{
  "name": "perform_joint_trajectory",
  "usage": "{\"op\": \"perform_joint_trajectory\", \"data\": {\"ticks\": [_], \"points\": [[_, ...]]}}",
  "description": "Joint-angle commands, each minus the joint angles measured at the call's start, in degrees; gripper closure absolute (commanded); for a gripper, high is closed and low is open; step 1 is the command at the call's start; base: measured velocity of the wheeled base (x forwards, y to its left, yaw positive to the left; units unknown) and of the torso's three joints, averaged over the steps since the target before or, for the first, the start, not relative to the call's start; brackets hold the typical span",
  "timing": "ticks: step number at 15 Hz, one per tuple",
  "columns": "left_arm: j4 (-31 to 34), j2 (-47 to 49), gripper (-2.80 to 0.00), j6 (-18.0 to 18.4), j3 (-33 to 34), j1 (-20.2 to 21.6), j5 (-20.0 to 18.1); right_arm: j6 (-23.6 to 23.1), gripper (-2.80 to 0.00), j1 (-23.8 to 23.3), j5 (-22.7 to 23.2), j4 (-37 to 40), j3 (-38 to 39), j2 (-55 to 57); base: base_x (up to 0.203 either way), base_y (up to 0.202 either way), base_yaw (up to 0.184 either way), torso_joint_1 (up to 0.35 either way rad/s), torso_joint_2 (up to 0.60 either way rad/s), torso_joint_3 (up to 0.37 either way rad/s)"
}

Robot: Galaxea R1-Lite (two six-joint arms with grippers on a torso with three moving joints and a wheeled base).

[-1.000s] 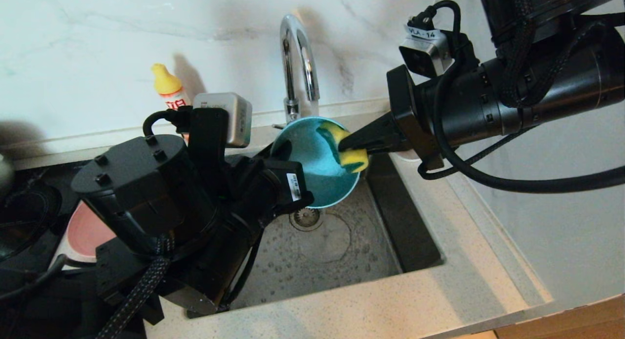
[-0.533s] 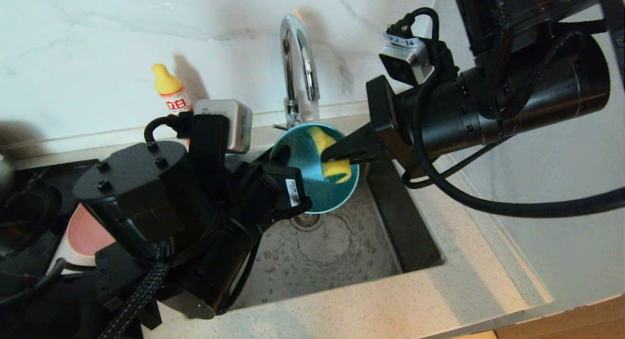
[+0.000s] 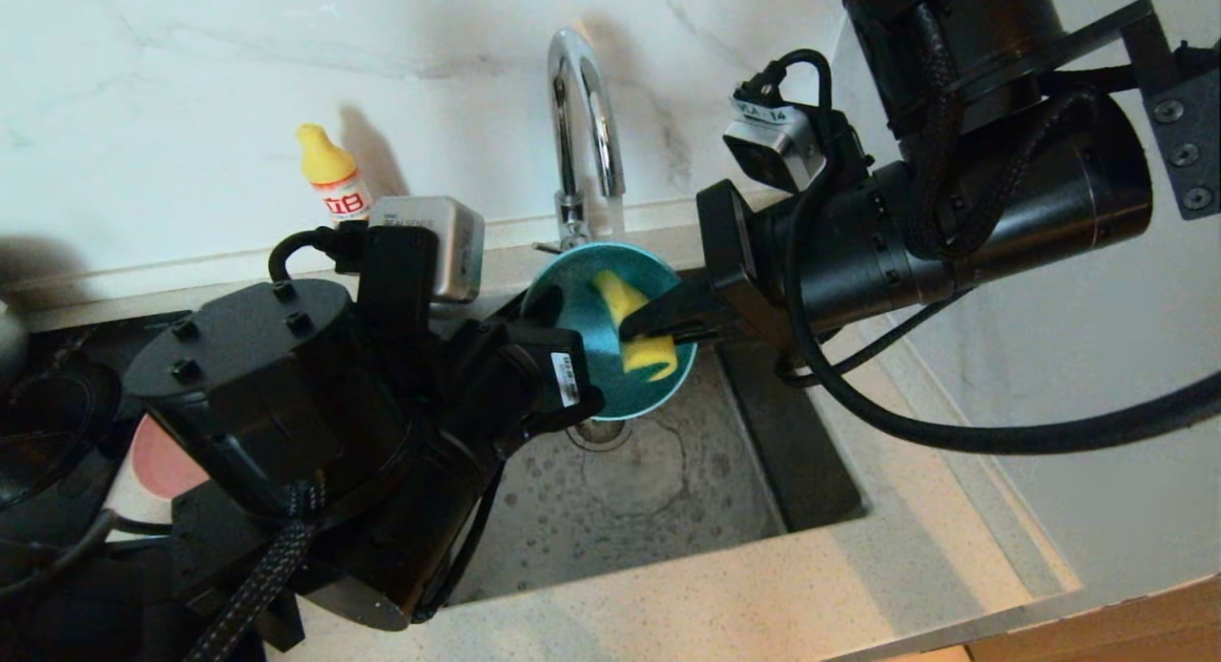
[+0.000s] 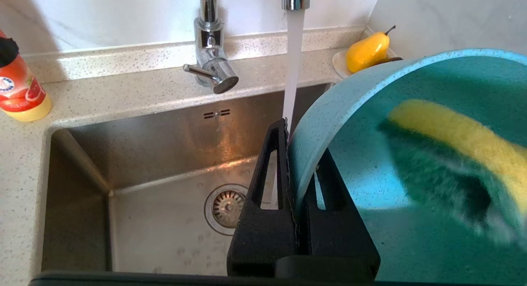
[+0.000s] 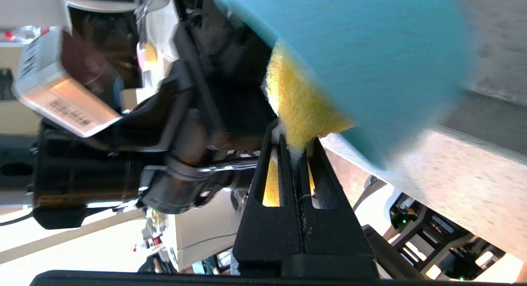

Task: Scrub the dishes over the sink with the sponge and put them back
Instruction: Wipe the bowl

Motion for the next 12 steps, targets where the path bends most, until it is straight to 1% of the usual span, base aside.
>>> {"op": "perform_joint_trajectory", "data": {"ticks": [1, 4, 6, 12], "points": [[-0.3, -0.5, 0.00, 0.0, 0.3, 0.3, 0.3, 0.2, 0.00, -0.7, 0.2, 0.5, 0.7, -0.8, 0.000, 0.000, 0.000, 0.000, 0.00, 0.000], [-0.3, -1.3, 0.00, 0.1, 1.1, 0.8, 0.2, 0.2, 0.00, -0.7, 0.2, 0.2, 3.2, -1.2, 0.000, 0.000, 0.000, 0.000, 0.00, 0.000], [-0.3, -1.4, 0.00, 0.1, 1.3, 1.2, 0.2, 0.2, 0.00, -0.2, 0.3, 0.3, 3.5, -1.1, 0.000, 0.000, 0.000, 0.000, 0.00, 0.000], [-0.2, -1.8, 0.00, 0.3, 1.3, 1.9, 0.2, 0.3, 0.00, 2.7, 0.3, 0.3, 4.2, -0.1, 0.000, 0.000, 0.000, 0.000, 0.00, 0.000]]}}
